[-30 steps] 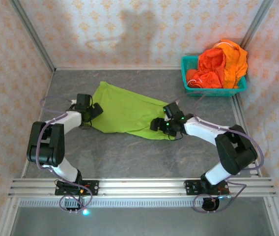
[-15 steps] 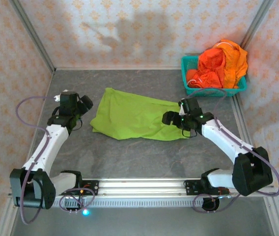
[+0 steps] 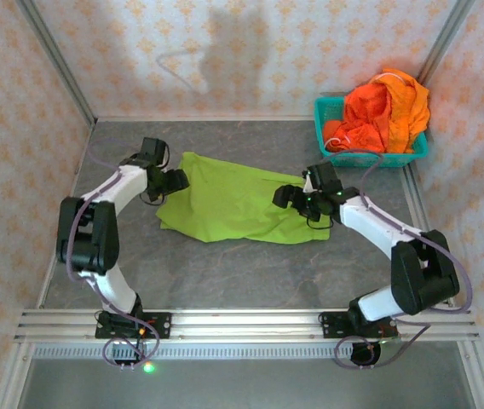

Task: Fold and stack the shorts

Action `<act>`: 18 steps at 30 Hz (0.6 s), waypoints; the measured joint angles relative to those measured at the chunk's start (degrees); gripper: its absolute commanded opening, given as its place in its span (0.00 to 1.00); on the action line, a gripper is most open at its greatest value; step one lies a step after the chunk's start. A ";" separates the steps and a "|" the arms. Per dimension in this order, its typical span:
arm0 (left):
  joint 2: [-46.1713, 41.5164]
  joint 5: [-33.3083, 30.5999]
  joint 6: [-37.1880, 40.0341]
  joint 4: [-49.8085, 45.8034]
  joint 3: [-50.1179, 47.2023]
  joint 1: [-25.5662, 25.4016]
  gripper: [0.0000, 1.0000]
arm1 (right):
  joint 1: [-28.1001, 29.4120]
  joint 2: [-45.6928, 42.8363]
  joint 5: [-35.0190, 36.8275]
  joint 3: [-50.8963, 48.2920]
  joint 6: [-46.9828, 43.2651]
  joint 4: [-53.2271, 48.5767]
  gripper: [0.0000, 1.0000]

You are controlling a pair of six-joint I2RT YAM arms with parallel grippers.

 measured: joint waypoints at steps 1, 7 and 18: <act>2.03 0.37 0.72 -0.46 1.73 0.00 0.68 | -0.22 0.42 0.00 -0.07 0.02 0.15 0.90; 9.60 0.26 3.69 -3.48 7.39 -0.11 0.62 | -1.09 0.74 0.22 -1.46 0.02 0.90 0.90; 14.10 -0.17 6.25 -6.03 10.93 -0.48 0.25 | -2.47 0.76 0.63 -3.08 -0.07 1.01 0.90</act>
